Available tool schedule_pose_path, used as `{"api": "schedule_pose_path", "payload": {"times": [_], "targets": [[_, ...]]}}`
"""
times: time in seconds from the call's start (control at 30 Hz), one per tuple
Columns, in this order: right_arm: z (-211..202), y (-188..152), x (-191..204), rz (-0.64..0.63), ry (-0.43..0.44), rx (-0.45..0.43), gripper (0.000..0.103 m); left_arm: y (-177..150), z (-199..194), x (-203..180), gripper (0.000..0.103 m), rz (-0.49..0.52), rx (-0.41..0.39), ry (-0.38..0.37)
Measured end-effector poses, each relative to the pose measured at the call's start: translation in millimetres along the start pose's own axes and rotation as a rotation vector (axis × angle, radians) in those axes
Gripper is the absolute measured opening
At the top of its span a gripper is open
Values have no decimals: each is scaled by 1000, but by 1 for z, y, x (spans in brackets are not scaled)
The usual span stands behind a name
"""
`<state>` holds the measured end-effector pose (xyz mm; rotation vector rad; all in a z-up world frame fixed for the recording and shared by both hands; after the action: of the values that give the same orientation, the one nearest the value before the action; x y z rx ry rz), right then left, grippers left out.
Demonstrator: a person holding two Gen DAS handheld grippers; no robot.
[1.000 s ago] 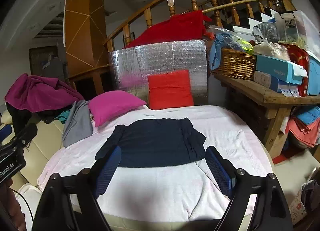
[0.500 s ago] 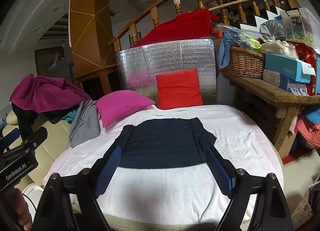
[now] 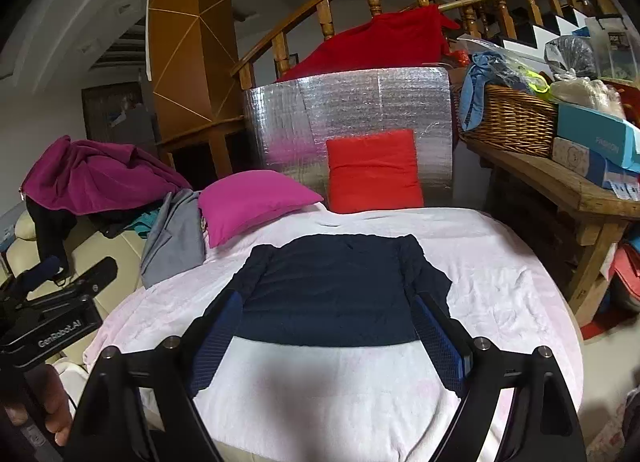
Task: Fold large clothes
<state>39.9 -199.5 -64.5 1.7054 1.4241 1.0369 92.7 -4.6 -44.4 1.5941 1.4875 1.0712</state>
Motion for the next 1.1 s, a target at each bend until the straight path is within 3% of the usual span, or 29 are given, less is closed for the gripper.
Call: {"api": "schedule_pose_path", "payload": {"times": [0.43, 0.87, 1.1], "targets": [[13, 3, 7, 5, 39, -2, 89, 1, 8, -2, 102, 21, -1, 1], [23, -5, 3, 15, 3, 31, 89, -6, 19, -3, 102, 17, 26, -12], [19, 2, 3, 17, 22, 3, 88, -8, 29, -1, 102, 8, 36, -13]]}}
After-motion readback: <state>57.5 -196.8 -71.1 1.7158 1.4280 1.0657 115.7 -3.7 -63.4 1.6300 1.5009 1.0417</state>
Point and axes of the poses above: each gripper's, at about its wrist camera, not at the fingertips, and z roughly the way its jaws point, x to its left, y to its top, the point moved 5 cm from there along z, roughly the way its jaws point, and after that the axes turned 1 degree about -x, right-handed, at the moved point
